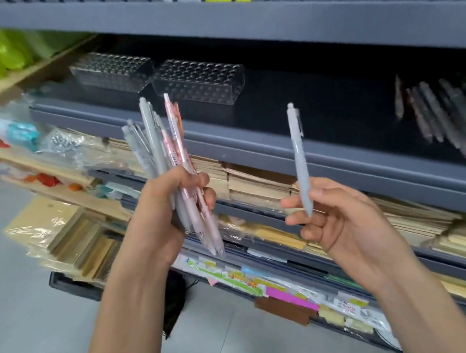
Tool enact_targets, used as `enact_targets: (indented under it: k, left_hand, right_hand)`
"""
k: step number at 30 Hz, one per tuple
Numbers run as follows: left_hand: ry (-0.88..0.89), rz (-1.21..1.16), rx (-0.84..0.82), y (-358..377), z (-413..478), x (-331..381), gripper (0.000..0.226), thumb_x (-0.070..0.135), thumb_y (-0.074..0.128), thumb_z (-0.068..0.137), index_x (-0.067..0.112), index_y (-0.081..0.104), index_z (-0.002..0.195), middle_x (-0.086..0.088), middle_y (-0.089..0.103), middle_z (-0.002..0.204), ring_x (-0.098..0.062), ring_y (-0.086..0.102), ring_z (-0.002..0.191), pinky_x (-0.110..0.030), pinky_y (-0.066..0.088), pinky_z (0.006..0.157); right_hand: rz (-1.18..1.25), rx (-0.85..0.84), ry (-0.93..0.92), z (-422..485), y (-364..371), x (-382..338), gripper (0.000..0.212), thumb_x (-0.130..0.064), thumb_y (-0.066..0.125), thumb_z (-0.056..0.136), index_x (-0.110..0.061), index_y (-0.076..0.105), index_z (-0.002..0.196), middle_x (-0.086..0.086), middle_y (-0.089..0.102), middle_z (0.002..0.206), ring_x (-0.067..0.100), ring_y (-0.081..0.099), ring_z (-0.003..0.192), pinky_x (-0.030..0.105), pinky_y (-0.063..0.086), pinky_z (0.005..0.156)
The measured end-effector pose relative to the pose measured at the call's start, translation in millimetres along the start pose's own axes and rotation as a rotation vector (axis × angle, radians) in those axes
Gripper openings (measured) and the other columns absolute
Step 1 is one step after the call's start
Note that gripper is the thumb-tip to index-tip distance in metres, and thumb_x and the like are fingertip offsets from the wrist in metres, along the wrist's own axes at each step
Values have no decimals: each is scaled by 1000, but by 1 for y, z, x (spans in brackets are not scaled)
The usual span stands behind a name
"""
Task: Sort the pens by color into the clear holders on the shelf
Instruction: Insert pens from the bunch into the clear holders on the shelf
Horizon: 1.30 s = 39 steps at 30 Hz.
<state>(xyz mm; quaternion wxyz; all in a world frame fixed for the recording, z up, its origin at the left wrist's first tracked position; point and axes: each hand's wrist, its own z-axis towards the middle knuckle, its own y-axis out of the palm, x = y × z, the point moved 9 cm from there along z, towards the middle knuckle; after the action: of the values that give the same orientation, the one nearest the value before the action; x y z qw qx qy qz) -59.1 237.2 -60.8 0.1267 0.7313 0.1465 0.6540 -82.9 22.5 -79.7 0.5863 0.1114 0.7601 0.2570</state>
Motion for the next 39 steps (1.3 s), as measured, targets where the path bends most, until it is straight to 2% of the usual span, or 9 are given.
enact_targets:
  k: [4, 8, 12, 16, 22, 25, 29, 33, 39]
  left_hand:
    - [3, -5, 29, -58, -1, 23, 22, 2, 54, 68, 14, 50, 86, -1, 54, 66, -19, 51, 54, -26, 45, 53]
    - [-6, 24, 63, -122, 5, 50, 16, 4, 56, 66, 17, 59, 75, -2, 54, 65, -19, 53, 53, -26, 45, 54]
    - [-25, 106, 67, -176, 15, 74, 21, 9, 59, 64, 27, 68, 58, -2, 53, 67, -19, 52, 56, -31, 39, 60]
    - [-45, 103, 57, -225, 34, 89, 17, 9, 58, 63, 12, 54, 80, -5, 52, 69, -20, 52, 54, -31, 43, 59]
    - [-73, 57, -10, -260, 72, 105, 22, 8, 61, 64, 9, 53, 84, -4, 56, 66, -19, 55, 53, -30, 49, 51]
    - [-87, 20, -54, -267, 96, 112, 9, 10, 62, 66, 15, 66, 73, -4, 57, 64, -18, 55, 54, -28, 49, 50]
    - [-64, 20, -69, -274, 129, 123, 24, 11, 58, 68, 26, 68, 52, -1, 53, 62, -18, 52, 54, -27, 46, 56]
    - [-71, 30, -35, -289, 158, 132, 7, 8, 59, 66, 15, 60, 69, -4, 51, 66, -19, 53, 55, -27, 47, 55]
    - [-70, 22, 36, -318, 192, 142, 24, 9, 58, 66, 12, 51, 89, -1, 54, 67, -18, 53, 56, -26, 47, 58]
  right_hand:
    - [-48, -38, -16, 24, 50, 27, 19, -14, 64, 84, -13, 71, 101, 22, 71, 101, 28, 73, 77, 24, 56, 55]
    - [-138, -56, -62, 50, 104, 50, 36, -17, 67, 82, -19, 66, 119, 21, 71, 106, 31, 72, 84, 25, 58, 60]
    - [-230, 28, -163, 77, 148, 64, 24, -24, 67, 80, -20, 73, 103, 14, 73, 104, 26, 71, 90, 24, 57, 64]
    - [-283, 95, -212, 110, 185, 82, 23, -28, 71, 78, -19, 74, 99, 9, 74, 102, 23, 71, 94, 24, 57, 67]
    - [-391, 237, -288, 162, 217, 82, 28, -5, 67, 88, -18, 55, 111, 9, 75, 94, 25, 72, 86, 28, 57, 68]
    - [-479, 258, -354, 188, 232, 70, 15, -11, 61, 94, -18, 56, 106, 3, 76, 93, 20, 73, 85, 26, 57, 70]
    - [-587, 240, -461, 224, 253, 54, 11, -18, 54, 98, -19, 63, 105, -1, 76, 91, 16, 73, 86, 23, 58, 70]
    - [-605, 321, -516, 270, 260, 36, 10, -17, 62, 90, -23, 69, 93, -5, 75, 84, 13, 73, 78, 25, 59, 71]
    - [-596, 328, -686, 342, 283, 15, 18, -6, 61, 91, -22, 54, 96, -11, 72, 72, 10, 73, 72, 27, 59, 72]
